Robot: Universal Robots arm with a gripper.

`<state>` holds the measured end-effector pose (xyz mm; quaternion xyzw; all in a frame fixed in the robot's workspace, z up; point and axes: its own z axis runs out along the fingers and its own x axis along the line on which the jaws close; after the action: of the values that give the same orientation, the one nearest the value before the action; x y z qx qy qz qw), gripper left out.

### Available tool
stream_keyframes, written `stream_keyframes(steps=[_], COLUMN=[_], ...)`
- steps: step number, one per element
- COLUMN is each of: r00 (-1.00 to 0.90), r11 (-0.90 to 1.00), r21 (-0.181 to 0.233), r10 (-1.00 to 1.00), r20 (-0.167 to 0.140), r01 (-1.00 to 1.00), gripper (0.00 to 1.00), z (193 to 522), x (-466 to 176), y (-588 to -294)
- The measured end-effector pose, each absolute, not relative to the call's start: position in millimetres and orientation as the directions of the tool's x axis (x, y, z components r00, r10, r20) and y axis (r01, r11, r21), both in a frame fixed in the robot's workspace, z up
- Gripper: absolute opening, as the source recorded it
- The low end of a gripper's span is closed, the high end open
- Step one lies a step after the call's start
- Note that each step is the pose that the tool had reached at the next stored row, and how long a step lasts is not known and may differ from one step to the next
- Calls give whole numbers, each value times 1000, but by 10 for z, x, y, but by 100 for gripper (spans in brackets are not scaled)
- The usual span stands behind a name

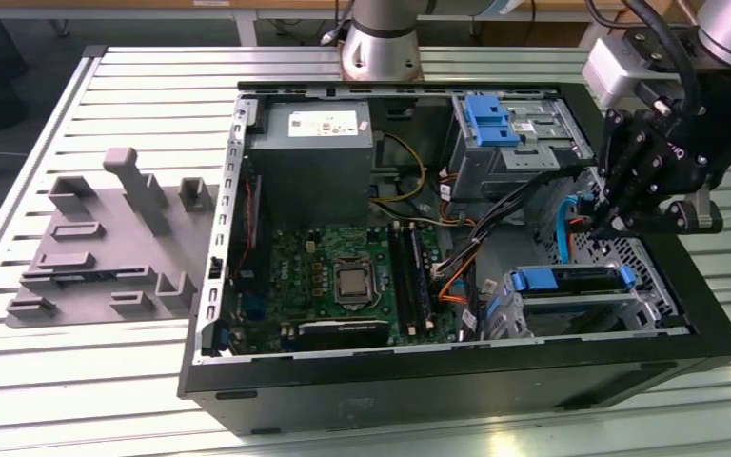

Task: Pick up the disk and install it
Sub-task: 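Insert the first disk wire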

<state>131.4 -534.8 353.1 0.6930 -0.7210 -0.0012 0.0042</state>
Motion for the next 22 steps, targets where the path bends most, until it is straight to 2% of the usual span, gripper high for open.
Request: stream_keyframes(steps=[6, 22], r00=[-40, -16], r11=[40, 16], r21=[2, 2], r10=[-999, -1000], r20=[17, 17], r01=[-999, -1000], gripper=[16, 16], z=[3497, 3423], x=[1270, 1253], y=[-5406, -5492])
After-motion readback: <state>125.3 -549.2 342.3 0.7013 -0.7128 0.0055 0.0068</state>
